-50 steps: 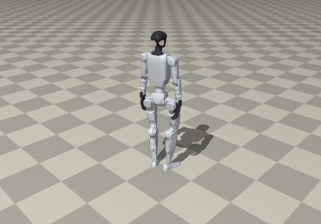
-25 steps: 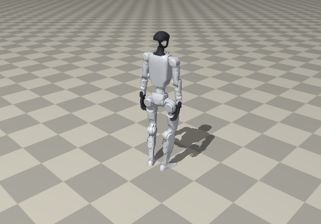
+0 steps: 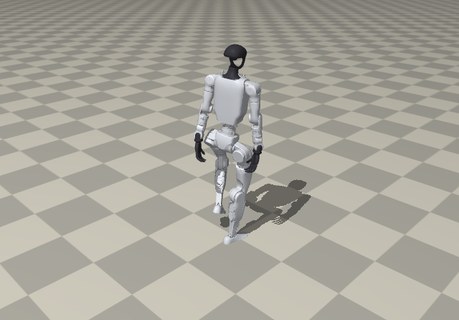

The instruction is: In place motions

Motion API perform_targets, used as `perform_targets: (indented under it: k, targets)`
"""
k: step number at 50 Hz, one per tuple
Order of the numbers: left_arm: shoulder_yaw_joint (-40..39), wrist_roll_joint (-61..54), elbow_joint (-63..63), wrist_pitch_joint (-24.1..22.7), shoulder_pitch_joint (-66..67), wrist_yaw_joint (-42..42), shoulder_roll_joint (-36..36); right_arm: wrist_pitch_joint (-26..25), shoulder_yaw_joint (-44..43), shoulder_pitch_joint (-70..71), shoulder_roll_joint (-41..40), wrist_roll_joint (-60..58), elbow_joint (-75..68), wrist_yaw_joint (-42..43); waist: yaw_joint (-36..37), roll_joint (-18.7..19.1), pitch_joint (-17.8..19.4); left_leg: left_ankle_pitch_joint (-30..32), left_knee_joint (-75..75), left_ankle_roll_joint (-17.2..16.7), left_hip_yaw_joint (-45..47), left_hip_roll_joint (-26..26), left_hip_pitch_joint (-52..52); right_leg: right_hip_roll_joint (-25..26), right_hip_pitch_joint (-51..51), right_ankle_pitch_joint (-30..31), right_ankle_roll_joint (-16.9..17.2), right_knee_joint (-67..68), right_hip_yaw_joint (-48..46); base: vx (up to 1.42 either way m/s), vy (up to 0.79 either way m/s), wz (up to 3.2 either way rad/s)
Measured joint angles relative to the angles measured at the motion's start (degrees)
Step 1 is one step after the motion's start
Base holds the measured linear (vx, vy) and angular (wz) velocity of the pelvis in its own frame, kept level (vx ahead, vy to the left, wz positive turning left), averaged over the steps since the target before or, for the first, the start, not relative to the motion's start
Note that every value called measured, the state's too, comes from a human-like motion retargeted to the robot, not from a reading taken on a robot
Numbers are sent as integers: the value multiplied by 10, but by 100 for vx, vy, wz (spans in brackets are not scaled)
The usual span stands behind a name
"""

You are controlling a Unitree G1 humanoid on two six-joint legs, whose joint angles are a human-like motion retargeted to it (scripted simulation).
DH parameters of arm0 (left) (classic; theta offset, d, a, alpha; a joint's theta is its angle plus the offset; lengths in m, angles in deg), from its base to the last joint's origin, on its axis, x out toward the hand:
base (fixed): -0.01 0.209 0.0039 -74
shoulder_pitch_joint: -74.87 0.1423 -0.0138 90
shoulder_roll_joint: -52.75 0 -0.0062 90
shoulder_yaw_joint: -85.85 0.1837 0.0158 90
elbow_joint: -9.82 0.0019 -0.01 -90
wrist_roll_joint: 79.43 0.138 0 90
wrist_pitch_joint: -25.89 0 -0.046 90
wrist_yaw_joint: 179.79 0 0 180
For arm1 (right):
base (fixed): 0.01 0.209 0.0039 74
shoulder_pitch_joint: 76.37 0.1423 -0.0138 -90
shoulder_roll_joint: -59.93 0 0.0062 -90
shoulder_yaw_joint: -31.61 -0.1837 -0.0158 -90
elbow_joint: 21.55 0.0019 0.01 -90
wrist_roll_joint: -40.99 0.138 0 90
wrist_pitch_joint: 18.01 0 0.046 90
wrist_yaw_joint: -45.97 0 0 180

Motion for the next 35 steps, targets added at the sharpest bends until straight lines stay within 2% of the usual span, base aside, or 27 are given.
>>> perform_targets:
  k: [7, 12, 16, 18, 27, 30, 32, 35]
  targets:
    - [-3, -4, -12, 0, 1, 0, 1, 1, -1, -6, 0, -3, 3, -1, -14, 15, -27, 21, -209, -28, -43, -54, 102, 5, 4, -6, 10, -7, -14, 5, 1, 10]
    - [4, -7, -32, 0, -12, -5, -7, -2, -5, -8, 2, 1, -4, 2, -25, 34, -36, 37, -398, -48, -101, -91, 211, 26, 11, -19, 10, -4, -26, 2, -2, 10]
    - [6, -11, -49, -1, -25, -10, -11, -4, -15, -10, 4, -5, -8, 6, -31, 55, -42, -29, -516, -69, -109, -94, 284, 47, 15, -33, 11, 3, -32, 4, -7, 4]
    - [8, -13, -57, -1, -30, -12, -13, -4, -23, -13, 5, -6, -9, 9, -37, 64, -47, -49, -556, -71, -111, -90, 303, 56, 16, -40, 11, 8, -34, 5, -9, 17]
    - [46, -21, -62, -3, -94, -21, -22, 4, -73, -32, 14, 7, 0, 12, -45, 73, -32, -44, -592, -62, -144, -85, 314, 52, 4, -70, 12, 78, -41, -4, -8, 28]
    - [50, -27, -52, -4, -114, -22, -20, -3, -78, -36, 17, -5, 1, 17, -50, 85, -33, -48, -594, -60, -148, -72, 308, 48, -29, -50, 18, 136, -43, -10, -9, -4]
    - [45, -33, -43, -5, -128, -25, -17, -5, -81, -31, 17, -6, 1, 21, -51, 95, -31, -50, -598, -60, -144, -57, 300, 44, -74, -5, 31, 203, -35, -20, -10, -38]
    - [39, -44, -44, -9, -136, -23, -12, 1, -82, -24, 16, -1, 10, 18, -54, 109, -31, -53, -604, -58, -130, -38, 282, 32, -159, 80, 74, 313, 0, -22, -10, -76]
